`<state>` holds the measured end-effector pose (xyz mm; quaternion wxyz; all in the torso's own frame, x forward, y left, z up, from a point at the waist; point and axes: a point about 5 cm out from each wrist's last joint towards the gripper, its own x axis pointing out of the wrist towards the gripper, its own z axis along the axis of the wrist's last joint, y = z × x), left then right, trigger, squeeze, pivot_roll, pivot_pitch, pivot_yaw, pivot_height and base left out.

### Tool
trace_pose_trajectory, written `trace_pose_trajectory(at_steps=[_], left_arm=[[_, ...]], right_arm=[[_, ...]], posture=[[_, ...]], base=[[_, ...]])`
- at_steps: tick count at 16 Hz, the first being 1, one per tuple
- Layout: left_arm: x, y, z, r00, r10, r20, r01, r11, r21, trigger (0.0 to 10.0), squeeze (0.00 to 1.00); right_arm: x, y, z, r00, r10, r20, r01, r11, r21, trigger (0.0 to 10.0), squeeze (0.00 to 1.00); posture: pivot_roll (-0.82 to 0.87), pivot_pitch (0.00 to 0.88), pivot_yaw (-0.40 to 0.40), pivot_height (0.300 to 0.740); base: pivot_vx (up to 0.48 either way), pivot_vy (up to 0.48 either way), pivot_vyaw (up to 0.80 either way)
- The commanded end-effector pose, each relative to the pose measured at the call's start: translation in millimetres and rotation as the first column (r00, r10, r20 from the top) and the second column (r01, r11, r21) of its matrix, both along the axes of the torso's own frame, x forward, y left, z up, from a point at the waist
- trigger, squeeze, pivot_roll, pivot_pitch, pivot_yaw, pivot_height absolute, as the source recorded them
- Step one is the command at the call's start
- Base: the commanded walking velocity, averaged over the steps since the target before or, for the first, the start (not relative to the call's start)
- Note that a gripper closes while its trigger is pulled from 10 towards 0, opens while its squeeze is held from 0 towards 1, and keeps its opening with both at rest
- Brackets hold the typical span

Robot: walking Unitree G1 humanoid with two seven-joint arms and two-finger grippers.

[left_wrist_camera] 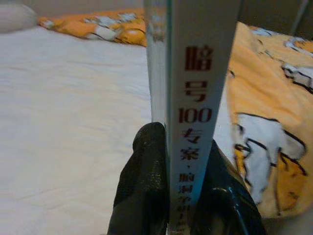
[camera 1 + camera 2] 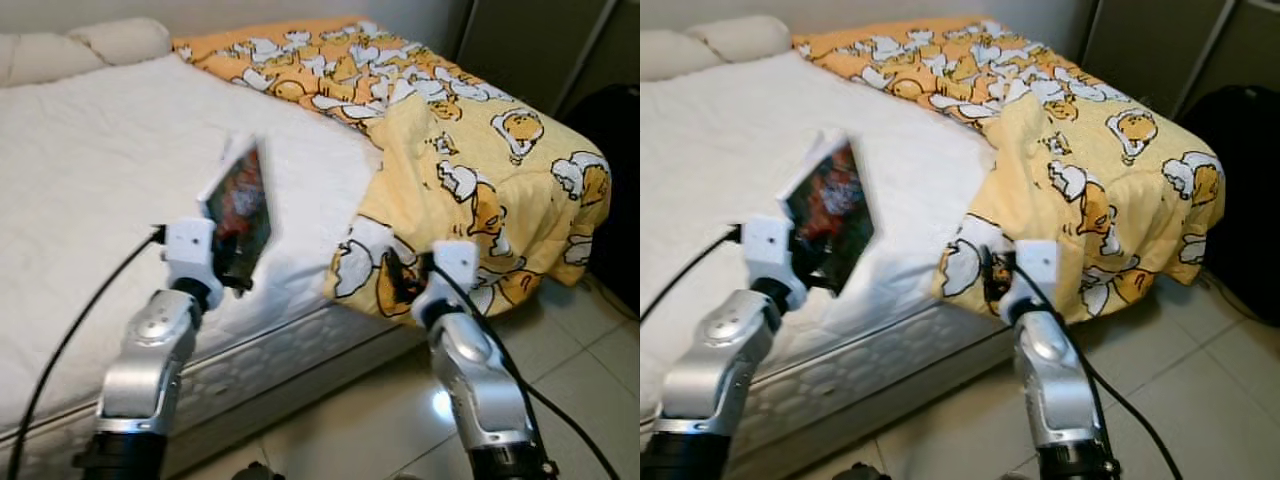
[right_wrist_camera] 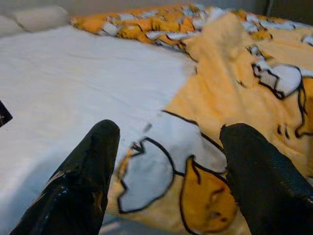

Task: Clean up the room

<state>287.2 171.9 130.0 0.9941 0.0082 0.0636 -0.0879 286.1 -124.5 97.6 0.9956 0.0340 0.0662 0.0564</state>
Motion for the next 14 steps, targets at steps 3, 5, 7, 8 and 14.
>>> trace_pose_trajectory(at_steps=[3, 5, 7, 8, 14], left_arm=[[3.2, -8.5, 11.7, 0.998, -0.024, 0.051, 0.024, 1.0, -0.005, 10.0, 0.0], [2.8, -7.3, 12.2, 0.998, -0.021, 0.052, 0.021, 1.0, -0.004, 10.0, 0.0], [2.4, -6.2, 11.9, 0.999, -0.019, 0.05, 0.019, 1.0, -0.001, 10.0, 0.0], [2.1, -5.8, 11.7, 0.999, -0.019, 0.048, 0.019, 1.0, 0.002, 10.0, 0.0], [4.5, -4.0, 13.3, 0.998, -0.01, 0.056, 0.009, 1.0, 0.005, 10.0, 0.0]], right_arm=[[1.3, -7.6, -1.5, 1.0, -0.018, -0.008, 0.018, 1.0, -0.01, 10.0, 0.0], [1.7, -5.6, -1.7, 1.0, -0.014, -0.009, 0.014, 1.0, -0.009, 10.0, 0.0], [1.5, -4.6, -2.2, 1.0, -0.012, -0.01, 0.012, 1.0, -0.009, 10.0, 0.0], [1.6, -4.3, -2.3, 1.0, -0.013, -0.011, 0.013, 1.0, -0.007, 10.0, 0.0], [4.8, -4.3, -2.8, 1.0, -0.01, -0.011, 0.01, 1.0, -0.003, 10.0, 0.0]], posture=[[0.01, 0.0, 0.01, 0.74], [0.02, 0.0, 0.009, 0.74], [0.02, 0.0, 0.011, 0.74], [0.01, 0.0, 0.014, 0.74], [0.03, 0.0, -0.002, 0.74]], base=[[0.0, 0.324, 0.0], [0.0, 0.324, 0.0], [0.0, 0.322, 0.0], [0.0, 0.322, 0.0], [0.0, 0.308, 0.0]])
